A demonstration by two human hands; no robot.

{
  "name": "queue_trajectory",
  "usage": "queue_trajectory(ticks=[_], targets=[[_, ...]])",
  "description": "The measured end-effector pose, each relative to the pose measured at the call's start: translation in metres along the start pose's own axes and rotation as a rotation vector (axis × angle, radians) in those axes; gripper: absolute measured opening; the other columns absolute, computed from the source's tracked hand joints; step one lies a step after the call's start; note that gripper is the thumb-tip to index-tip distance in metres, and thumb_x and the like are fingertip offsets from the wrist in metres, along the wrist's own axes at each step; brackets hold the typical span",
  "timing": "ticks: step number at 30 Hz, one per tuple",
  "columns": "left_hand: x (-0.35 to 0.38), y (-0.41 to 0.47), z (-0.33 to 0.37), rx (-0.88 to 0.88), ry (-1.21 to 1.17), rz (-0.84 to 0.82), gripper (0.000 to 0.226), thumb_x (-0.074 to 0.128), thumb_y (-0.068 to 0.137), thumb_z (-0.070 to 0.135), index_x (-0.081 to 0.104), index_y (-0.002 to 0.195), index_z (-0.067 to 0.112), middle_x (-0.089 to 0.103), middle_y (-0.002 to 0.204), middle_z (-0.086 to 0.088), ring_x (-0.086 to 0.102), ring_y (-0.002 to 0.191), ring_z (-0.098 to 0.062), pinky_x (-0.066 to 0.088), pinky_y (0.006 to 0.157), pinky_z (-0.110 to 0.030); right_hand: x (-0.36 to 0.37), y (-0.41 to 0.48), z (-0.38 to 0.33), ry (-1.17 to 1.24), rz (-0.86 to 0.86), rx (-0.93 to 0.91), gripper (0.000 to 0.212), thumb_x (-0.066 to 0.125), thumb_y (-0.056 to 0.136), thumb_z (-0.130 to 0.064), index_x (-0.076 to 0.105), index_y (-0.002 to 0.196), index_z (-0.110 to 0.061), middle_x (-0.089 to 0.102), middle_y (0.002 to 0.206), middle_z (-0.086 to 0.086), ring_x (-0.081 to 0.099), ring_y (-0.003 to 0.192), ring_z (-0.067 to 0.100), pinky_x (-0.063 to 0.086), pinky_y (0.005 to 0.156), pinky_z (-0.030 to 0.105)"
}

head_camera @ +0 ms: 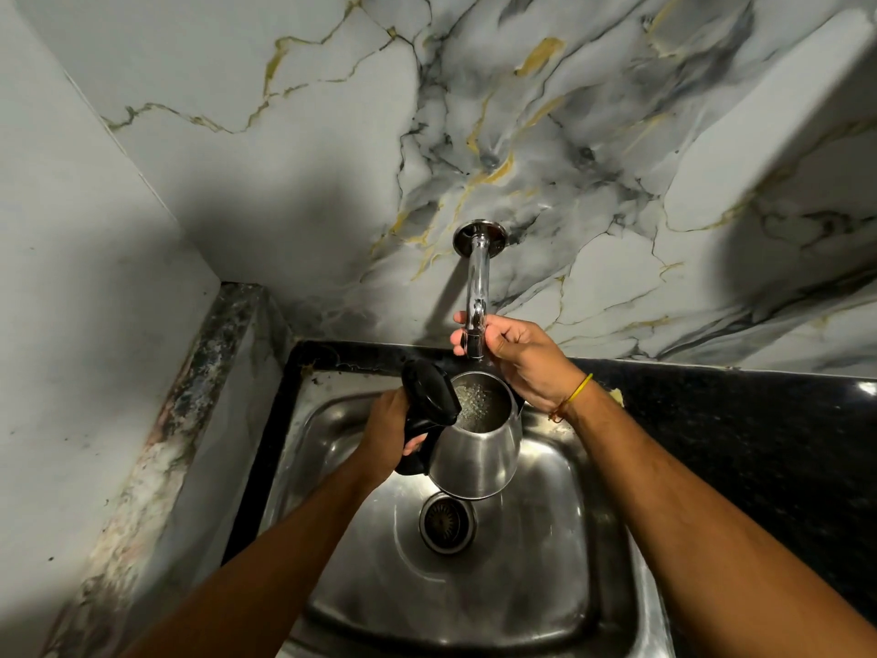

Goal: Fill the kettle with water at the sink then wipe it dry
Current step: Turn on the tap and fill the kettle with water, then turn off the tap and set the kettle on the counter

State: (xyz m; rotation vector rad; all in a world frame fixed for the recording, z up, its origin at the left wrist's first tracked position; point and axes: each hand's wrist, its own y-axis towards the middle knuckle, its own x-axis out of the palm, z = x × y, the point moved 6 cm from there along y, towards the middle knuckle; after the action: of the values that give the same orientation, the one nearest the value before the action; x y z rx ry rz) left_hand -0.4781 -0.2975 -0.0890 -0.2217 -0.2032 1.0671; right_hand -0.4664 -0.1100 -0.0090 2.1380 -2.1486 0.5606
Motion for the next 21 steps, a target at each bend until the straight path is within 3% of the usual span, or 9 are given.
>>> queue_trajectory(ticks=[5, 10, 13, 17, 19, 21], targets=[[-0.002, 0.005, -0.003, -0.024, 0.004, 0.027, 0.065, 0.042, 0.086, 0.064, 0.051, 0.044, 0.016, 0.042, 0.038, -0.006, 0.033, 0.038, -0.02, 0.025, 0.047, -0.03, -0.004, 0.0, 0.003, 0.002, -0.02, 0.028, 0.039, 0.046, 0.105, -0.011, 0.054, 0.141, 0.003, 0.073, 0.118, 0.015, 0.071, 0.104, 0.021, 0.054, 0.104, 0.031], [-0.005, 0.006, 0.002, 0.006, 0.0, 0.015, 0.078, 0.04, 0.087, 0.064, 0.049, 0.059, -0.009, 0.043, 0.045, -0.01, 0.033, 0.039, -0.02, 0.027, 0.049, -0.029, -0.004, -0.002, 0.001, -0.115, -0.009, 0.007, 0.043, 0.047, 0.105, -0.019, 0.054, 0.143, 0.0, 0.068, 0.131, 0.022, 0.067, 0.118, 0.022, 0.051, 0.108, 0.032], [-0.005, 0.005, 0.009, 0.001, -0.008, 0.028, 0.068, 0.043, 0.082, 0.064, 0.056, 0.064, 0.0, 0.043, 0.045, -0.01, 0.032, 0.037, -0.019, 0.026, 0.047, -0.028, -0.006, -0.003, -0.001, -0.225, 0.021, -0.012, 0.039, 0.043, 0.109, -0.017, 0.055, 0.143, -0.001, 0.067, 0.133, 0.025, 0.066, 0.124, 0.027, 0.05, 0.11, 0.035], [-0.003, -0.001, 0.014, -0.013, -0.02, 0.031, 0.062, 0.043, 0.08, 0.066, 0.056, 0.054, 0.012, 0.043, 0.044, -0.009, 0.031, 0.037, -0.019, 0.024, 0.047, -0.03, -0.007, -0.009, -0.007, -0.39, 0.094, -0.074, 0.033, 0.045, 0.108, -0.011, 0.061, 0.135, 0.0, 0.069, 0.13, 0.023, 0.064, 0.128, 0.032, 0.047, 0.114, 0.038], [-0.001, -0.005, 0.015, -0.017, -0.025, 0.024, 0.06, 0.043, 0.079, 0.067, 0.057, 0.052, 0.014, 0.043, 0.044, -0.009, 0.031, 0.037, -0.019, 0.024, 0.047, -0.031, -0.007, -0.015, -0.008, -0.462, 0.112, -0.112, 0.032, 0.049, 0.106, -0.009, 0.064, 0.133, 0.0, 0.07, 0.13, 0.015, 0.063, 0.128, 0.026, 0.045, 0.115, 0.036], [0.001, -0.009, 0.017, -0.008, -0.029, 0.018, 0.061, 0.044, 0.08, 0.066, 0.055, 0.052, 0.012, 0.042, 0.044, -0.011, 0.031, 0.04, -0.019, 0.024, 0.048, -0.032, -0.006, -0.024, -0.009, -0.506, 0.143, -0.118, 0.031, 0.05, 0.105, -0.006, 0.065, 0.132, -0.008, 0.071, 0.129, 0.007, 0.066, 0.122, 0.013, 0.047, 0.11, 0.024]])
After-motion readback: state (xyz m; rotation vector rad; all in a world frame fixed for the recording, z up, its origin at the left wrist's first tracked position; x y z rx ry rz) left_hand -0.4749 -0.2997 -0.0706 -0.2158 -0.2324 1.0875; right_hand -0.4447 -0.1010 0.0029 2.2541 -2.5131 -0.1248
